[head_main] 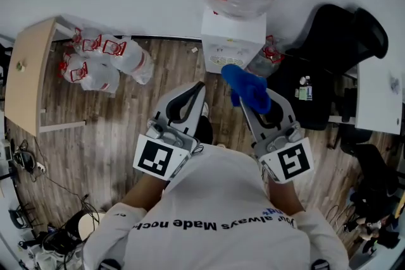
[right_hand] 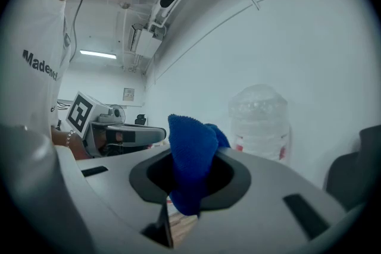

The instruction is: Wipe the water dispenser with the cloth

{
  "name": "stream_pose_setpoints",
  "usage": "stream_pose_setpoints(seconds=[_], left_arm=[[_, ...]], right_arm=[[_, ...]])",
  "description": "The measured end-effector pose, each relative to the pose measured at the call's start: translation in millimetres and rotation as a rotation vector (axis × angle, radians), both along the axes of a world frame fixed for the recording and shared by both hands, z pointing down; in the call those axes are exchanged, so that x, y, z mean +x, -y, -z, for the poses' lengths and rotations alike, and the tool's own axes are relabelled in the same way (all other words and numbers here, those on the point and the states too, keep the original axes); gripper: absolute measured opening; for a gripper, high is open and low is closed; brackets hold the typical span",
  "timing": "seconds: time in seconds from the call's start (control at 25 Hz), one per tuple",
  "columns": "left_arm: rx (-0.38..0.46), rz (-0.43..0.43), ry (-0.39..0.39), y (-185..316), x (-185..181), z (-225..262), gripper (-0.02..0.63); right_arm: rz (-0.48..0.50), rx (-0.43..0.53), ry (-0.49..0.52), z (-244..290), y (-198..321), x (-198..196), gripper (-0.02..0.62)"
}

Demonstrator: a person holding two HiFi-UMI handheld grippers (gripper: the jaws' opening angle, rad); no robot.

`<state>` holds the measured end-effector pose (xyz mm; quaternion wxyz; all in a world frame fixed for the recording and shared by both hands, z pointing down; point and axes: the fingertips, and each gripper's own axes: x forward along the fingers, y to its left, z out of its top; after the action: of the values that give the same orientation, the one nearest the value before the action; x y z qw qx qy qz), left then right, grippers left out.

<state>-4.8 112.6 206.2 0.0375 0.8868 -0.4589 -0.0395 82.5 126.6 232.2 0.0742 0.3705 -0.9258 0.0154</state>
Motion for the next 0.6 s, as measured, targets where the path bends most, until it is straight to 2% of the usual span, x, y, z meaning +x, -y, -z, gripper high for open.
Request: stream_pose_setpoints(seconds=[0.2,0.36,0.6], left_arm=[[0.001,-0.008,-0.007,49,-25,3,0.018],[0.001,-0.03,-0.006,84,-42,2,0.018],[-0.003,-0.066,-0.006,128,-63,-3,0.02]], right_arm=[[-0.023,0.024,0.023,12,50,-27,0.083],[-0.034,0.012,-0.007,6,81,-42,0.083],[-0.095,0.046,0.04,20,129,-69,0.083]])
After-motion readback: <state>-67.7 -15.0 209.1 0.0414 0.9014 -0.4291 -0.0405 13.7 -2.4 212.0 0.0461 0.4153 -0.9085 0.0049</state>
